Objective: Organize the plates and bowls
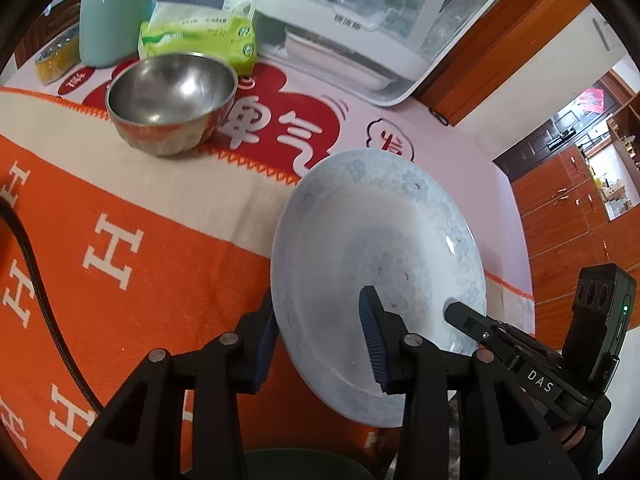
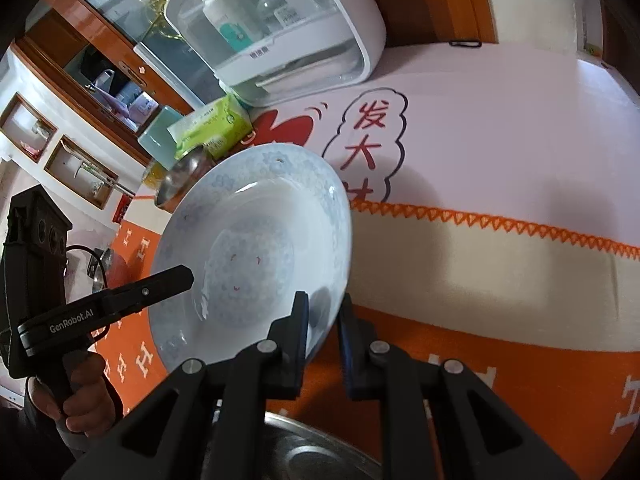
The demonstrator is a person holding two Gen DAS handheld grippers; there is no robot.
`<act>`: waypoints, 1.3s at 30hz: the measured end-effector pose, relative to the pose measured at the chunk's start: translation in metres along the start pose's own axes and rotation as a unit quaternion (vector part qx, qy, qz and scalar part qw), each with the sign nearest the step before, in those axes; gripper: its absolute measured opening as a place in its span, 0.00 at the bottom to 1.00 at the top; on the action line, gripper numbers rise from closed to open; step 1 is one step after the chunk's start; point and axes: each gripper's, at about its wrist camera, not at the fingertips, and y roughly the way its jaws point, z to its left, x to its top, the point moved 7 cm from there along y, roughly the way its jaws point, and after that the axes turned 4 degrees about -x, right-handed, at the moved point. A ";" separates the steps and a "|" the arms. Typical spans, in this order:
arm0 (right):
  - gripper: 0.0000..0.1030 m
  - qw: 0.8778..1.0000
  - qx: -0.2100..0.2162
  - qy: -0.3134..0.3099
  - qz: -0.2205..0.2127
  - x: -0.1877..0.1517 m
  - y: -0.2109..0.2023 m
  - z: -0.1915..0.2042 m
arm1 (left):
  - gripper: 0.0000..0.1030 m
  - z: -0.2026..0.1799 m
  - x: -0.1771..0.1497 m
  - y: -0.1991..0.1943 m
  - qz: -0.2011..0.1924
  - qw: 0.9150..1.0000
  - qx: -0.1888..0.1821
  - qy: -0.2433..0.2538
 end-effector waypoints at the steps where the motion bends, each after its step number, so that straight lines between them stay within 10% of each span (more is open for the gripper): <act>1: 0.13 1.000 0.000 -0.002 -0.004 0.001 -0.003 0.001 | 0.37 -0.001 0.000 -0.003 -0.003 1.000 -0.002 0.000; 39: 0.13 0.991 0.039 -0.051 -0.121 -0.068 -0.159 0.092 | 0.37 -0.044 -0.109 -0.181 -0.078 0.996 -0.002 0.047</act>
